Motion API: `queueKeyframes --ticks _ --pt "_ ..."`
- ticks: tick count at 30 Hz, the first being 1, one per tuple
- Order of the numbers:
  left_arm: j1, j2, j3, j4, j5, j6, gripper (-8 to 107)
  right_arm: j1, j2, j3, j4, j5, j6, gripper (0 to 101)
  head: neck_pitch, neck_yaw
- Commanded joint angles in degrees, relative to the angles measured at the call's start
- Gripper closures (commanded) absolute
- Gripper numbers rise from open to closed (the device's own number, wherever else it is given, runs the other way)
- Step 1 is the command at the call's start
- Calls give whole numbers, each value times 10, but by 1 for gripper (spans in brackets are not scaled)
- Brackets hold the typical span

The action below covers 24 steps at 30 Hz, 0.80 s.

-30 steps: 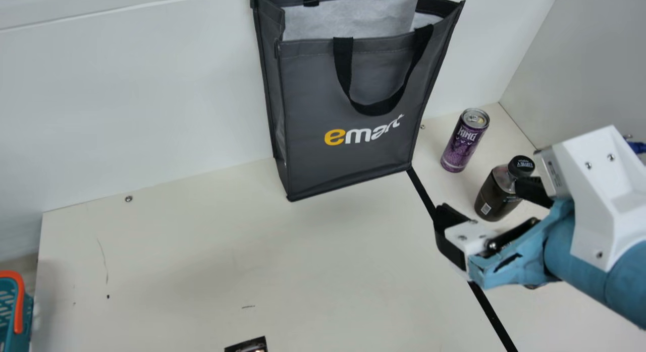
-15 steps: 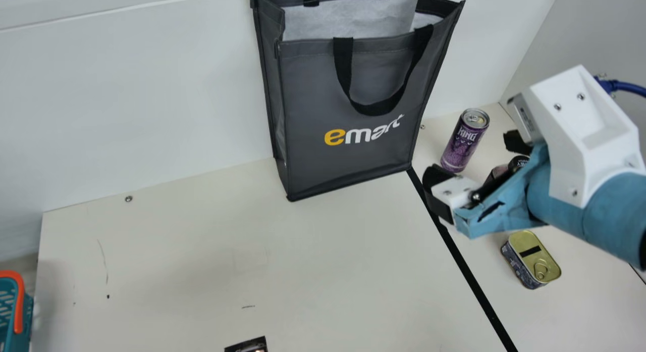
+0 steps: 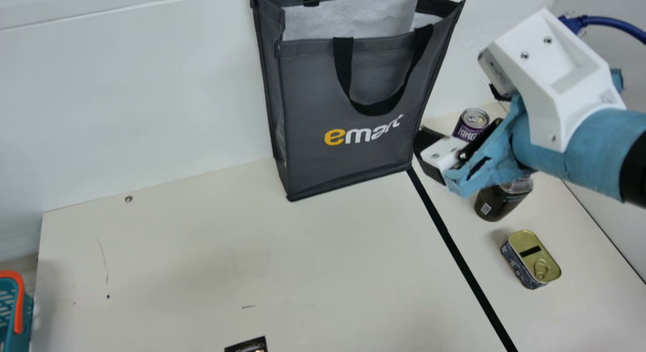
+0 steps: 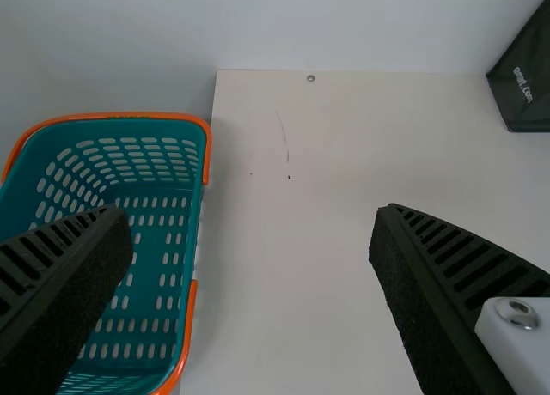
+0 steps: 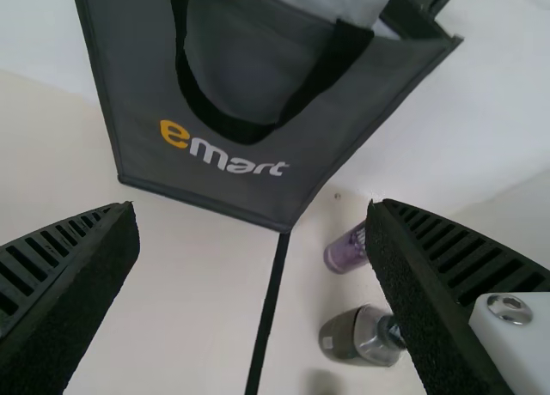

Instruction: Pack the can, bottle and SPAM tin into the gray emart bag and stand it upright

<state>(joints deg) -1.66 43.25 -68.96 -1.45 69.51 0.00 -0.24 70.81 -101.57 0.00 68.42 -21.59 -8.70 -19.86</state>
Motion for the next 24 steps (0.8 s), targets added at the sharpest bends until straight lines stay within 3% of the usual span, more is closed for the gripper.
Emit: queueKeyframes --ticks 1,9,24 --pt "0 0 0 0 0 0 9 0 16 -28 4 6 -22 6 -13 -1" --pt "0 0 0 0 0 0 9 -2 66 -94 17 15 -86 6 -13 -1" --pt "0 0 0 0 0 0 9 -1 140 -167 43 15 -185 6 -13 -1"
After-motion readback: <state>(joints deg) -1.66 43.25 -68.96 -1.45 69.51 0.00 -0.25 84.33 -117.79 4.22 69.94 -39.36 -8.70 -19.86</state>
